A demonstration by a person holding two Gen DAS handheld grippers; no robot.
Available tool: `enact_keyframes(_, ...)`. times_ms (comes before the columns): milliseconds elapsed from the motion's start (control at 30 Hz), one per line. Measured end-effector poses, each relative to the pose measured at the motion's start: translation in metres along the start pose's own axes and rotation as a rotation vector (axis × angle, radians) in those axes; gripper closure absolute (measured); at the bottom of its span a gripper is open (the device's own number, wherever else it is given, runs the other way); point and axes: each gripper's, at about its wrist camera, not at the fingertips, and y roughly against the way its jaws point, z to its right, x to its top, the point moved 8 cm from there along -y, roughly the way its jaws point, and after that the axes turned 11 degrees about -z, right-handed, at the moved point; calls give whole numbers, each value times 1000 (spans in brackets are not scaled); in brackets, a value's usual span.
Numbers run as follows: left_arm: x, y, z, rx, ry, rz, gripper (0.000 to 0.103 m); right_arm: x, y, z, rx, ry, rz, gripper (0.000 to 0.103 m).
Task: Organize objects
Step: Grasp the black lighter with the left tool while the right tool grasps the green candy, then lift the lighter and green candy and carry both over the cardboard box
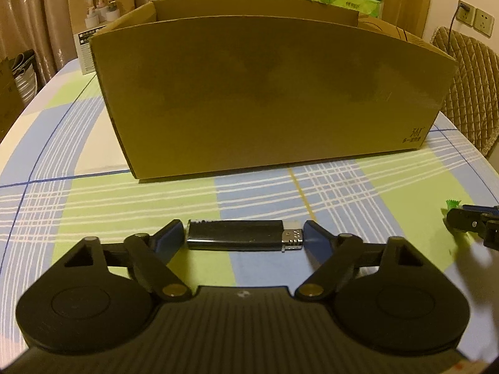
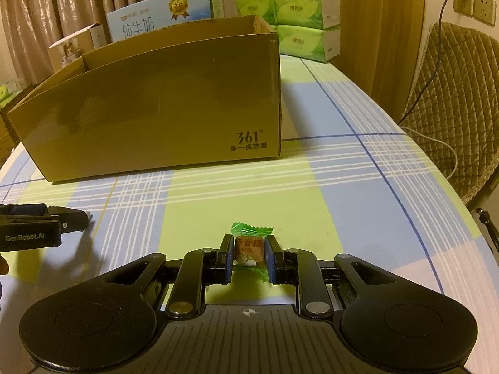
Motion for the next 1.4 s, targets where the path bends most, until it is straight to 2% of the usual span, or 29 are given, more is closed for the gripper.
enact_keyframes(333,-3,5,3,15,1,11,25,0,1,-3,14,6,0,85)
enact_keyframes(667,1,39,18,-3,9,48,25,2,12,-10,36,31,11,85)
enact_keyframes(900,-8,74,27,-7,55,43,25,6,43,-18,63,39,34,85)
enact_keyframes(1400,-17,157,40,14,60,94,25,5,117,-37,116,63,75,85)
